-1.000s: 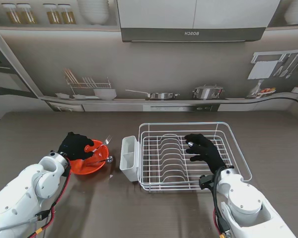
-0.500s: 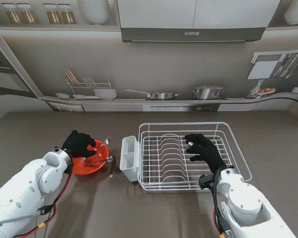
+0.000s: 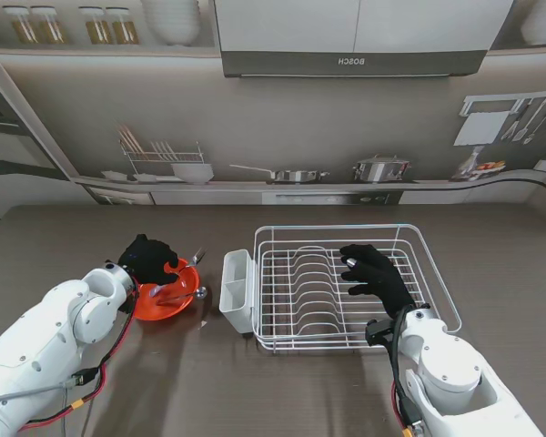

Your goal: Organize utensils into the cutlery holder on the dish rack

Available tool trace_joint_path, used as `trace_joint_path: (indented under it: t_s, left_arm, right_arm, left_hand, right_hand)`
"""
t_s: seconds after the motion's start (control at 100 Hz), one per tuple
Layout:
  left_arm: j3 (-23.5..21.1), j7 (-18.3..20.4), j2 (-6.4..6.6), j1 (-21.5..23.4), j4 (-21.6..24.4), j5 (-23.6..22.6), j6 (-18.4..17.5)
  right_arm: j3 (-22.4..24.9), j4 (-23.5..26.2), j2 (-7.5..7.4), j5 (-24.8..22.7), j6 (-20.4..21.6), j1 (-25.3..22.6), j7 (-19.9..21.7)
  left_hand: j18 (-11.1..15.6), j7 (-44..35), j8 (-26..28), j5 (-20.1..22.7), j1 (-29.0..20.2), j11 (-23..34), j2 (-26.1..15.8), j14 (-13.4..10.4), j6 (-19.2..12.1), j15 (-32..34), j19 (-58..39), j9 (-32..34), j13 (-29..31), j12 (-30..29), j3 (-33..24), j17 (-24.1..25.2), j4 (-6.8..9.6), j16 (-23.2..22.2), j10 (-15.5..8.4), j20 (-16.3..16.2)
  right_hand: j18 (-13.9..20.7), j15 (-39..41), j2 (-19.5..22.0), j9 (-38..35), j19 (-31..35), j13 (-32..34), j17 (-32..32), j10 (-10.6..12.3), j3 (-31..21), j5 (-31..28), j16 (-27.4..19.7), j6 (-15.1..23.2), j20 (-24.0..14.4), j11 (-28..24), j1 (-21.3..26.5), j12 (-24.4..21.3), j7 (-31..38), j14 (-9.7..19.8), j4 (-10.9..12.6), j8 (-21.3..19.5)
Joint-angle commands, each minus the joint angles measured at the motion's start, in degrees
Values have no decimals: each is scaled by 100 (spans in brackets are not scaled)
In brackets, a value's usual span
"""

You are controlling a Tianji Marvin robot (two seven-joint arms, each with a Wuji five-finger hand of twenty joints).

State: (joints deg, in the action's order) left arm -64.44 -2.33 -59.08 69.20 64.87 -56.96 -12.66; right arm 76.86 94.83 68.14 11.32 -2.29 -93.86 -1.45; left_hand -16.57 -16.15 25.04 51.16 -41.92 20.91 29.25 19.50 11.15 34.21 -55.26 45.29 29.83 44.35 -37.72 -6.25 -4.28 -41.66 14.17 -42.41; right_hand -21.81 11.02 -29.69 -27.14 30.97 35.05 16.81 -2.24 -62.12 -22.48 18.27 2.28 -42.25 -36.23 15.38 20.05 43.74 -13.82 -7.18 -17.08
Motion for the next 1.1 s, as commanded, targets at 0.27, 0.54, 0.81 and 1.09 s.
trace_joint_path:
  t_s: [0.27, 0.54, 0.81, 1.09]
  left_arm:
    - [123, 119, 32, -84, 31, -93, 43]
    - [196, 152, 45, -111, 14, -146, 109]
    - [201, 186, 53, -81, 58, -205, 181]
    - [289, 183, 49, -110, 2, -182, 252]
  right_arm:
    - [8, 32, 33, 49, 1, -30, 65]
    - [17, 35, 37, 69, -1, -30, 55]
    - [18, 37, 37, 86, 0, -33, 62]
    - [19, 37, 39, 96, -6, -33, 58]
  left_hand:
    - [30, -30, 58, 38, 41, 94, 233, -36, 2, 109, -227, 75, 70, 101, -157, 7, -103, -115, -47, -79]
    - [30, 30, 37, -50, 18, 93, 264, -50, 9, 101, -227, 58, 71, 105, -172, 7, -97, -112, -69, -78]
    - [30, 106, 7, -171, -9, 127, 320, -73, -7, 89, -227, 48, 71, 132, -252, 7, -93, -107, -96, -77]
    - [30, 60, 40, -135, 30, 194, 319, -83, -37, 94, -227, 46, 78, 195, -235, 7, -102, -111, -111, -77]
  right_hand:
    - [-5, -32, 112, -66, -61, 164, 43, -47, 22, -117, -13, -1, -72, 28, -161, -26, -18, -5, 121, 116]
    - [-12, -33, 114, -75, -60, 168, 44, -48, 23, -123, -11, -6, -72, 28, -162, -25, -17, -1, 122, 115]
    - [-10, -36, 110, -77, -62, 165, 39, -51, 23, -129, -11, -9, -71, 29, -164, -24, -19, -4, 121, 115]
    - [-16, -35, 111, -82, -61, 170, 42, -51, 25, -129, -10, -8, -70, 34, -163, -24, -20, -6, 121, 115]
